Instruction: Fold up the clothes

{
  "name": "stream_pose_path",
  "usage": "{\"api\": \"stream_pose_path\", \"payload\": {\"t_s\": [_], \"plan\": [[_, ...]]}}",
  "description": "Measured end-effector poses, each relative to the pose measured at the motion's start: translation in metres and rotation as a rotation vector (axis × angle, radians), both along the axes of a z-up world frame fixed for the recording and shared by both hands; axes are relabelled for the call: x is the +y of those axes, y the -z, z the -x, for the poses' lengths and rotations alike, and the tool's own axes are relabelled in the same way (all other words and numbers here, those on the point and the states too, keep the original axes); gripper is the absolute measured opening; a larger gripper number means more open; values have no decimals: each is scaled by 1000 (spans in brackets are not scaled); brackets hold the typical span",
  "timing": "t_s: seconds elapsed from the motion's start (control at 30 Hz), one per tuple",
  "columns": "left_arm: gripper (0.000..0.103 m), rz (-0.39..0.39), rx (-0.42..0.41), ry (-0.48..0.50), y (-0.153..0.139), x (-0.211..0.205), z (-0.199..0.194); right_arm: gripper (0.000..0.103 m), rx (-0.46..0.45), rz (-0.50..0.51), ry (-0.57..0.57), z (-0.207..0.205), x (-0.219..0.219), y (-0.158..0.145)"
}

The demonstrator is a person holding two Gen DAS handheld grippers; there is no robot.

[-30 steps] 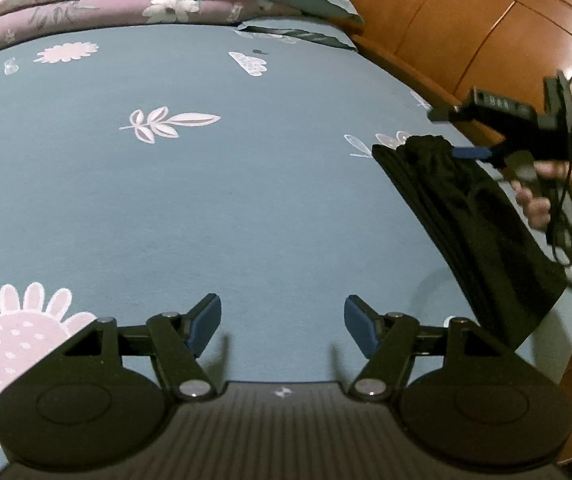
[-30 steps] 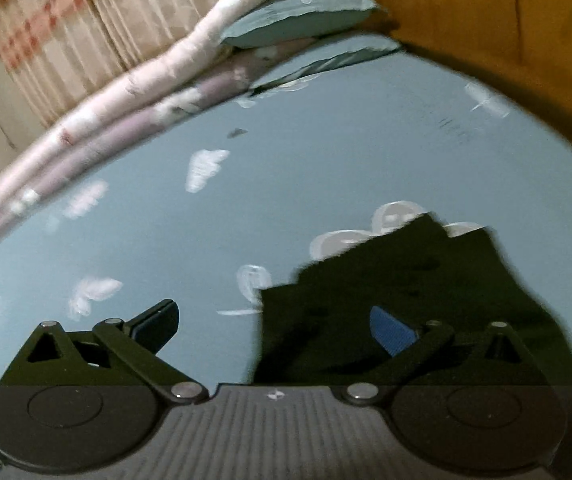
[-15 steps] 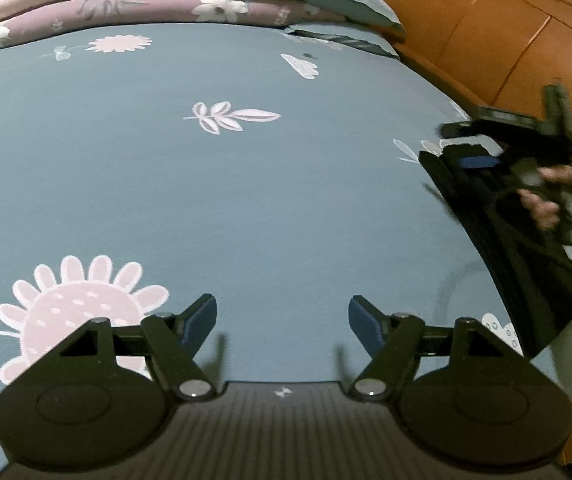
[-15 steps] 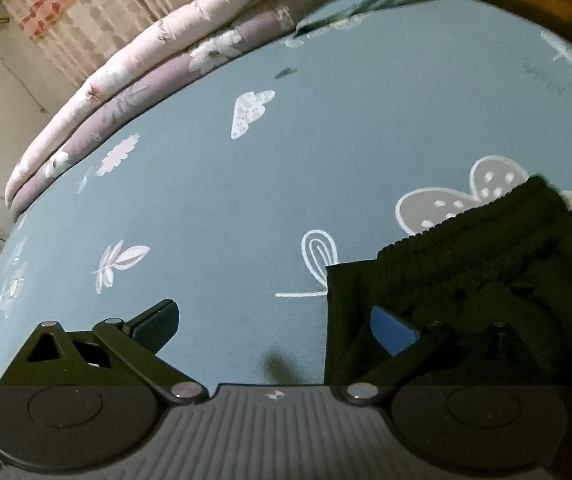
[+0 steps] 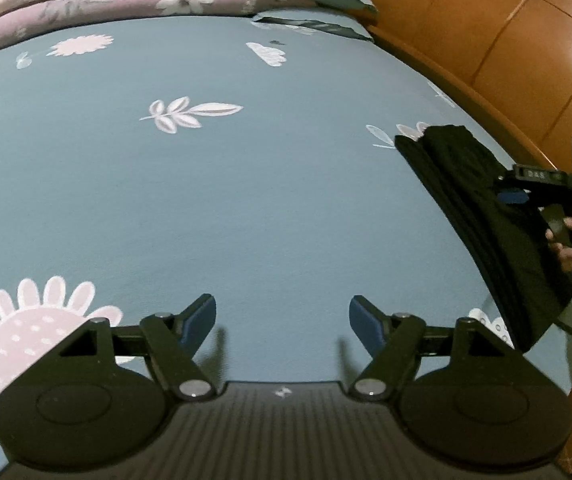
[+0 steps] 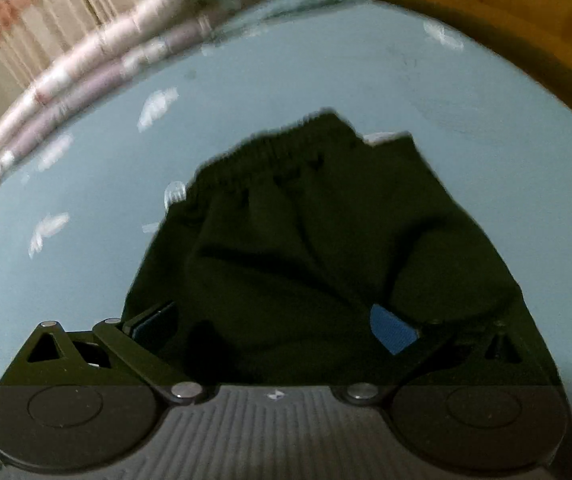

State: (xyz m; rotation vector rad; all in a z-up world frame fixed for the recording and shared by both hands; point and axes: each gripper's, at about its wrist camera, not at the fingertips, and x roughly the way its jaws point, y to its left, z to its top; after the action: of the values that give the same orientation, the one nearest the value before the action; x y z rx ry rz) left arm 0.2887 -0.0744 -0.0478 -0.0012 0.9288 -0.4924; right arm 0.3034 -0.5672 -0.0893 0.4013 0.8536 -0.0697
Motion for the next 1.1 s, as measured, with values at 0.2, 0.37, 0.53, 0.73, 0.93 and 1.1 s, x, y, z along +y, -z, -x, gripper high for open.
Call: {"api": "stream_pose_path", "payload": {"t_s": [0.2, 0.37, 0.53, 0.73, 0.93, 1.1], "plan": [[74, -12, -13, -2, -5, -4, -2, 103, -86, 83, -17, 9, 8, -38], [74, -18, -1, -9, -2, -8, -1, 103, -43, 89, 24, -14, -17, -26], [74, -34, -5, 9, -6, -12, 2, 103, -12, 34, 56, -20, -31, 1], [74, -27, -5, 7, -7, -13, -2, 103, -50, 77, 61, 13, -13, -34], [74, -30, 2, 44, -6, -23, -4, 103, 15, 89, 32, 25, -4, -28], [74, -41, -23, 65, -12, -25, 0, 103, 47, 61, 49, 21, -7, -7]]}}
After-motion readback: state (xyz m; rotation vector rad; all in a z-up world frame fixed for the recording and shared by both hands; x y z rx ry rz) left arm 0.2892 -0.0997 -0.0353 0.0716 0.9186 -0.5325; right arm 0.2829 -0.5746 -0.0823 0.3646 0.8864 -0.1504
